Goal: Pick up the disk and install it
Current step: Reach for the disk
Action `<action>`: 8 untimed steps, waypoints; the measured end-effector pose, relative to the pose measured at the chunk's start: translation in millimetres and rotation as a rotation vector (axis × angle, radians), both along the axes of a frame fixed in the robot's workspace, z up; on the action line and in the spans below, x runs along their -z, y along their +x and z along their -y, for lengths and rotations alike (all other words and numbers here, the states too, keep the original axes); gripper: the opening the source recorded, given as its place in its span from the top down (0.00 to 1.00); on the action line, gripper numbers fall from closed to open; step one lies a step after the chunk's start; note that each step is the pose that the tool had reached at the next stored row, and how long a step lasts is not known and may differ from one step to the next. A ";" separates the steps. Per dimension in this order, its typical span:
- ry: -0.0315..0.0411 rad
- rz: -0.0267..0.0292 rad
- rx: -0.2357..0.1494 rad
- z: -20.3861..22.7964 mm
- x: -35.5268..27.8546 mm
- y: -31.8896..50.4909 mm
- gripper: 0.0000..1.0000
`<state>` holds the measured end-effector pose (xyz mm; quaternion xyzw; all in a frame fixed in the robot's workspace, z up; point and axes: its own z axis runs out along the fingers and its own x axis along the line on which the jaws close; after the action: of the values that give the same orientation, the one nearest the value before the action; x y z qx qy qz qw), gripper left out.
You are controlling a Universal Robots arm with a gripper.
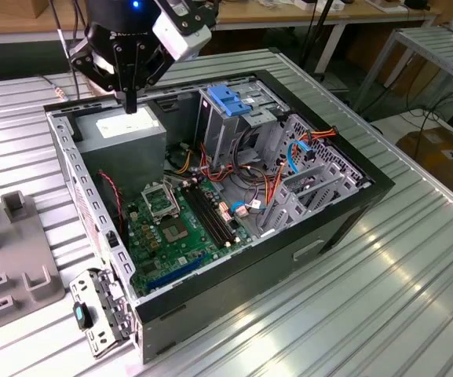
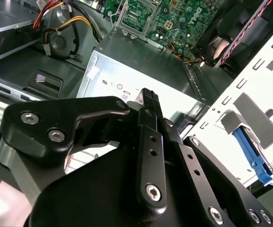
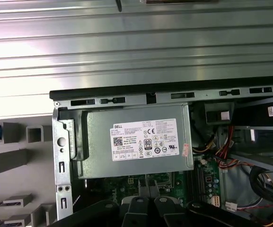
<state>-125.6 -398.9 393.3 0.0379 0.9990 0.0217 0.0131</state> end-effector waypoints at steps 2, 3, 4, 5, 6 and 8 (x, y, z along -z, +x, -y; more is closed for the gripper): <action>-0.0001 -0.0001 0.000 0.0 0.0 -1.3 0.89; 0.0000 -0.0001 0.000 0.0 0.0 -1.6 0.89; 0.0000 0.0000 0.000 0.0 0.0 -2.2 0.89; -0.0001 -0.0001 0.000 0.0 0.0 -2.8 0.89; 0.0000 0.0000 0.000 0.0 0.0 -3.4 0.89; -0.0001 -0.0001 0.000 0.0 0.0 -4.4 0.89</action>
<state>-130.0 -398.9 393.3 0.0379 0.9990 0.0217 0.0131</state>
